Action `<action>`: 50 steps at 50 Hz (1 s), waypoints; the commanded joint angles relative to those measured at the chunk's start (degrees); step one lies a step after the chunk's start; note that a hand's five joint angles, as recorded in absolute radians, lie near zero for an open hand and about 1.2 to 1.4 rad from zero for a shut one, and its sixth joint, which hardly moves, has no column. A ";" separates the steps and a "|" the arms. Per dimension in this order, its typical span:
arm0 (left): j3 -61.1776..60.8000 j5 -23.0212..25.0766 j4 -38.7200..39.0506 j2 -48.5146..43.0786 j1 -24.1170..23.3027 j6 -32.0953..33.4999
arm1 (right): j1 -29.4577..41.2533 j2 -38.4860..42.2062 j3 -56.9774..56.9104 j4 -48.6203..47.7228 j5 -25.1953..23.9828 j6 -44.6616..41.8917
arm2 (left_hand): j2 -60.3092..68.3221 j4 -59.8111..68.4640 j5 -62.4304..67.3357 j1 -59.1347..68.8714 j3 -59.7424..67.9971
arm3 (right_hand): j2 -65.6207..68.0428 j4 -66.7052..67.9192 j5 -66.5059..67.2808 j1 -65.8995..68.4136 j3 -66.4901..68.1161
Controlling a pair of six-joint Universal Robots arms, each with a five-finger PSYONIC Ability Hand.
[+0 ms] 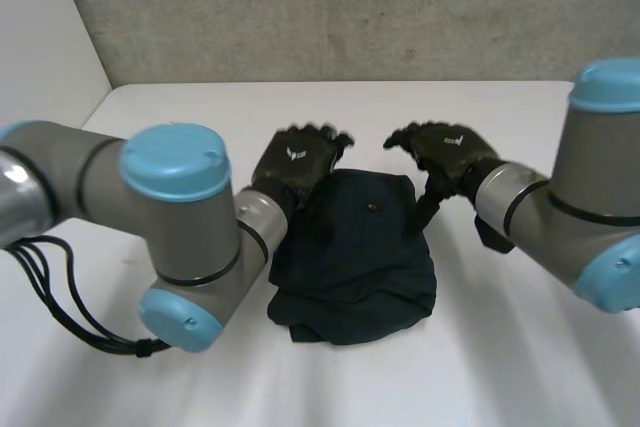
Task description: Fold the shorts.
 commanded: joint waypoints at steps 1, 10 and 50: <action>3.97 -5.56 -7.32 -8.06 0.50 -0.90 | 0.10 8.22 -0.16 -0.26 -0.08 -0.83 | 3.30 3.31 2.77 2.78 2.76 | -2.81 -3.67 -4.24 -1.88 -2.20; 3.97 -9.87 -8.90 -9.56 0.41 7.36 | -0.08 12.80 0.81 -1.49 2.11 -9.52 | 3.64 3.65 3.10 3.11 3.10 | -2.81 -3.67 -4.24 -1.88 -2.20; 7.66 0.50 -33.34 31.40 17.46 0.51 | -2.28 -22.71 -9.73 10.29 12.22 -3.73 | -0.56 -0.55 -1.10 -1.09 -1.10 | -2.81 -3.67 -4.24 -1.88 -2.20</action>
